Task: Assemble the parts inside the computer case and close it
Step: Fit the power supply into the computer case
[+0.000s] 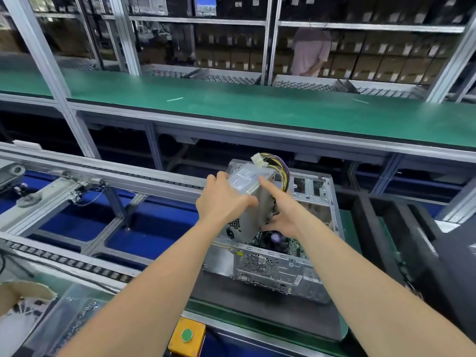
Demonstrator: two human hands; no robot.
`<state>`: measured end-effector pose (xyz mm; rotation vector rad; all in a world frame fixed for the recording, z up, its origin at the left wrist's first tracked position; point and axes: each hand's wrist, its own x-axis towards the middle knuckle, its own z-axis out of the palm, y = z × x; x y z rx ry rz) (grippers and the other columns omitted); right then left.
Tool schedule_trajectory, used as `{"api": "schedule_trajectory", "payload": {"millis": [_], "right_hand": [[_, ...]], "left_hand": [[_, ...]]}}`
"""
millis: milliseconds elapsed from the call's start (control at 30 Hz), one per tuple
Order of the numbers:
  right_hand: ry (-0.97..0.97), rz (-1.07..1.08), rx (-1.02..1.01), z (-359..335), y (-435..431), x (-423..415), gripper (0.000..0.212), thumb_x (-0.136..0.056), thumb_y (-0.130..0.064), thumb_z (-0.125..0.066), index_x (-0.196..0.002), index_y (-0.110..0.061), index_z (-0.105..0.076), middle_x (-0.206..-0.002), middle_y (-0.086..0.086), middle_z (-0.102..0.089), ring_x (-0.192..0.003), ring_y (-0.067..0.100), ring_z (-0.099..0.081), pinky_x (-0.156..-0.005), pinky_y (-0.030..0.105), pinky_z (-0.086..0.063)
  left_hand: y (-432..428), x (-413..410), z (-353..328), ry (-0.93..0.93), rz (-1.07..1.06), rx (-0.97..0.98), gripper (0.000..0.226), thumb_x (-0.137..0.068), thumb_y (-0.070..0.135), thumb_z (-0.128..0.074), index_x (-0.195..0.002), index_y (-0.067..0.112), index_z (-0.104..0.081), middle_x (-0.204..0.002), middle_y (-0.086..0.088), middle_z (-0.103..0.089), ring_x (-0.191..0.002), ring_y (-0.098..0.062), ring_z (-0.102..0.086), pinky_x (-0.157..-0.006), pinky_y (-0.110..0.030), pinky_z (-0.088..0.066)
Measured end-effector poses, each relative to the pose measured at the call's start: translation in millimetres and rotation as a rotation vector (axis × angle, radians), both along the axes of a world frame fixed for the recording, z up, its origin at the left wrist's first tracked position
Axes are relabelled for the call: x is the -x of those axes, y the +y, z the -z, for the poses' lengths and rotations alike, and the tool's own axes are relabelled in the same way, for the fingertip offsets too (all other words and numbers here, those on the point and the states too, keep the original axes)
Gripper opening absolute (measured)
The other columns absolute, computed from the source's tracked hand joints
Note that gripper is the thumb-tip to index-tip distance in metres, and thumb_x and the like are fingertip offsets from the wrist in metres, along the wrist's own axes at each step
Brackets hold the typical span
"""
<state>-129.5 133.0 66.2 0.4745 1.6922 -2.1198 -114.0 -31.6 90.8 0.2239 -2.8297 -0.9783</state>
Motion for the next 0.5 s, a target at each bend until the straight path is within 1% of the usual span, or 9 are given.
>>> {"api": "schedule_trajectory", "payload": {"millis": [33, 67, 133, 167, 234, 267, 367, 434, 500], "right_hand": [[0.0, 0.013, 0.013, 4, 0, 1, 0.151, -0.041, -0.071, -0.099, -0.164, -0.041, -0.016, -0.165, 0.009, -0.034, -0.132, 0.039, -0.053, -0.068, 0.058, -0.062], [-0.004, 0.022, 0.025, 8, -1, 1, 0.15, -0.04, -0.07, -0.099, -0.163, -0.04, -0.018, -0.164, 0.009, -0.036, -0.129, 0.039, -0.055, -0.074, 0.059, -0.062], [-0.013, 0.033, 0.044, 17, -3, 3, 0.144, -0.037, -0.07, -0.099, -0.159, -0.035, -0.03, -0.16, 0.011, -0.041, -0.123, 0.038, -0.059, -0.089, 0.06, -0.059], [-0.014, 0.034, 0.048, 21, -4, 4, 0.14, -0.036, -0.071, -0.099, -0.155, -0.032, -0.036, -0.159, 0.011, -0.043, -0.122, 0.038, -0.059, -0.093, 0.062, -0.057], [-0.016, 0.027, 0.036, 28, -6, 6, 0.133, -0.039, -0.072, -0.098, -0.15, -0.031, -0.037, -0.161, 0.009, -0.041, -0.128, 0.04, -0.056, -0.096, 0.064, -0.054], [-0.019, 0.02, 0.025, 31, -6, 8, 0.134, -0.041, -0.071, -0.097, -0.153, -0.033, -0.035, -0.163, 0.008, -0.038, -0.132, 0.041, -0.052, -0.097, 0.065, -0.054], [-0.022, -0.021, -0.03, 37, -7, 17, 0.137, -0.047, -0.067, -0.095, -0.16, -0.034, -0.026, -0.166, 0.006, -0.033, -0.138, 0.041, -0.046, -0.104, 0.065, -0.049], [-0.01, -0.059, -0.079, 39, -9, 24, 0.128, -0.05, -0.068, -0.091, -0.158, -0.033, -0.031, -0.163, 0.004, -0.037, -0.136, 0.037, -0.047, -0.103, 0.059, -0.051], [0.006, -0.097, -0.118, 42, -10, 31, 0.121, -0.052, -0.07, -0.088, -0.155, -0.03, -0.037, -0.158, 0.003, -0.044, -0.133, 0.033, -0.049, -0.102, 0.055, -0.052]], "left_hand": [[1, 0, 1, -0.001, 0.002, 0.017, 0.099, -0.042, 0.073, -0.07, -0.127, 0.028, -0.046, -0.113, 0.008, -0.044, -0.097, -0.022, -0.062, -0.08, -0.043, -0.052], [2, 0, 3, -0.003, 0.008, 0.038, 0.098, -0.043, 0.072, -0.069, -0.127, 0.027, -0.045, -0.114, 0.007, -0.045, -0.098, -0.023, -0.062, -0.079, -0.043, -0.052], [4, 0, 7, -0.017, 0.027, 0.091, 0.099, -0.046, 0.073, -0.066, -0.129, 0.025, -0.043, -0.12, 0.006, -0.046, -0.102, -0.024, -0.061, -0.075, -0.04, -0.05], [5, 1, 10, -0.025, 0.032, 0.122, 0.1, -0.048, 0.075, -0.065, -0.13, 0.023, -0.042, -0.124, 0.004, -0.047, -0.104, -0.024, -0.061, -0.074, -0.039, -0.049], [6, 2, 15, -0.037, 0.025, 0.179, 0.101, -0.048, 0.077, -0.061, -0.13, 0.02, -0.041, -0.126, 0.002, -0.05, -0.104, -0.027, -0.062, -0.073, -0.039, -0.047], [7, 3, 17, -0.042, 0.014, 0.206, 0.103, -0.048, 0.078, -0.059, -0.131, 0.019, -0.041, -0.127, 0.002, -0.051, -0.105, -0.028, -0.062, -0.074, -0.039, -0.046], [6, 6, 22, -0.059, -0.021, 0.301, 0.105, -0.047, 0.08, -0.054, -0.129, 0.015, -0.043, -0.124, -0.001, -0.058, -0.107, -0.028, -0.06, -0.088, -0.044, -0.042], [5, 8, 23, -0.07, -0.042, 0.322, 0.1, -0.047, 0.08, -0.052, -0.122, 0.014, -0.046, -0.116, 0.0, -0.062, -0.102, -0.026, -0.061, -0.092, -0.046, -0.04], [4, 10, 25, -0.062, -0.068, 0.345, 0.093, -0.046, 0.08, -0.051, -0.112, 0.015, -0.048, -0.106, 0.001, -0.064, -0.095, -0.025, -0.061, -0.088, -0.046, -0.037]]}}
